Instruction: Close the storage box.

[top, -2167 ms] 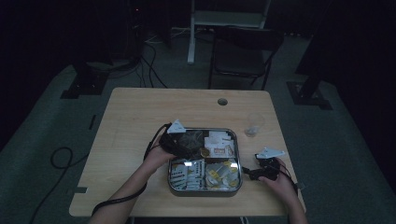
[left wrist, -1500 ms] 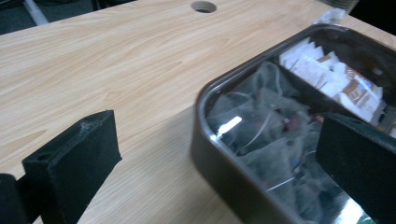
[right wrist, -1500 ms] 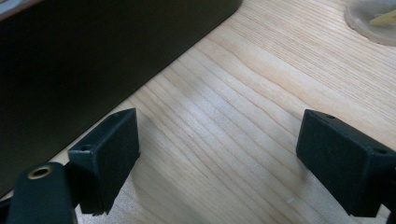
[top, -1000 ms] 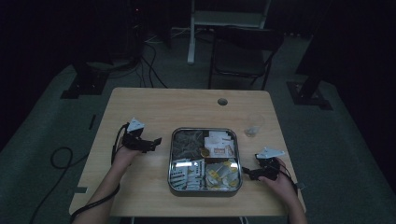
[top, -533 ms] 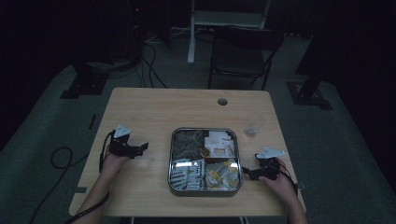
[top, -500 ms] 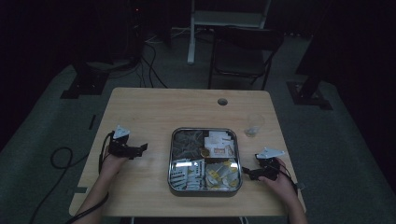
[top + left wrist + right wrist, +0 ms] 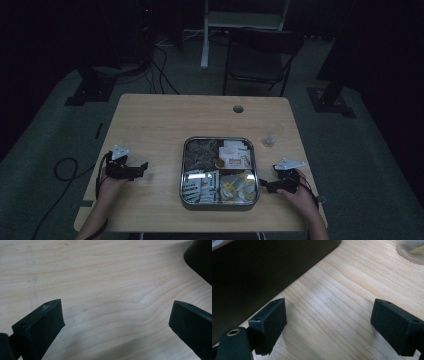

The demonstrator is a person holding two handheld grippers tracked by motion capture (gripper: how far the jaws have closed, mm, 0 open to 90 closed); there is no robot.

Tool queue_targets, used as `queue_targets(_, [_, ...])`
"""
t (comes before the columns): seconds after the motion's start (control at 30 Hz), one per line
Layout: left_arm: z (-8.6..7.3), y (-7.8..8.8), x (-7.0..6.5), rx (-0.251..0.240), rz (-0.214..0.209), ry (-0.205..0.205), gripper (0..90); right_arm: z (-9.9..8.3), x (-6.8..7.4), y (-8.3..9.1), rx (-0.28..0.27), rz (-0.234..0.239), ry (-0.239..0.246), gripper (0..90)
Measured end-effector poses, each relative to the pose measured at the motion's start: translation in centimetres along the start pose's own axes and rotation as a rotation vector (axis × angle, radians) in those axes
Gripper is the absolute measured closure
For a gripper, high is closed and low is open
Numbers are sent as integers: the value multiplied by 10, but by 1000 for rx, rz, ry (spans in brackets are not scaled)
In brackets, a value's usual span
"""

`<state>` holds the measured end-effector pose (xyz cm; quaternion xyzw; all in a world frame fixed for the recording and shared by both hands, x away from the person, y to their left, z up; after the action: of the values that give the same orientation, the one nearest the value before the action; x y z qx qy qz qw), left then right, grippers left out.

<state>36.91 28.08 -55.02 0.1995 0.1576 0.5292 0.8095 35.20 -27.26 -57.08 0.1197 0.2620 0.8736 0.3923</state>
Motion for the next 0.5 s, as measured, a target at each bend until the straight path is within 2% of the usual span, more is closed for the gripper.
queue_targets(0.33, [-13, 15, 3, 6, 75, 32, 4, 0, 0, 0, -1, 0, 1, 128])
queue_targets(0.43, [-17, 21, 0, 10, 83, 44, 4, 0, 0, 0, -2, 0, 0, 128])
queue_targets(0.5, [-19, 24, -1, 17, 100, 32, 4, 0, 0, 0, -2, 0, 0, 128])
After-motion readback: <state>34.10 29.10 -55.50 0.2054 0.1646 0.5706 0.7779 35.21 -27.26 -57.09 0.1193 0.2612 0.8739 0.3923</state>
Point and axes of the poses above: each handheld gripper's, and its own axes: y roughly backward along the jaws, z roughly out of its top, x roughly to its left, the point moved 3 cm from there along -y, roughly forward along the jaws, and after that the axes turned 10 degrees about -x, right-handed, at the moved point
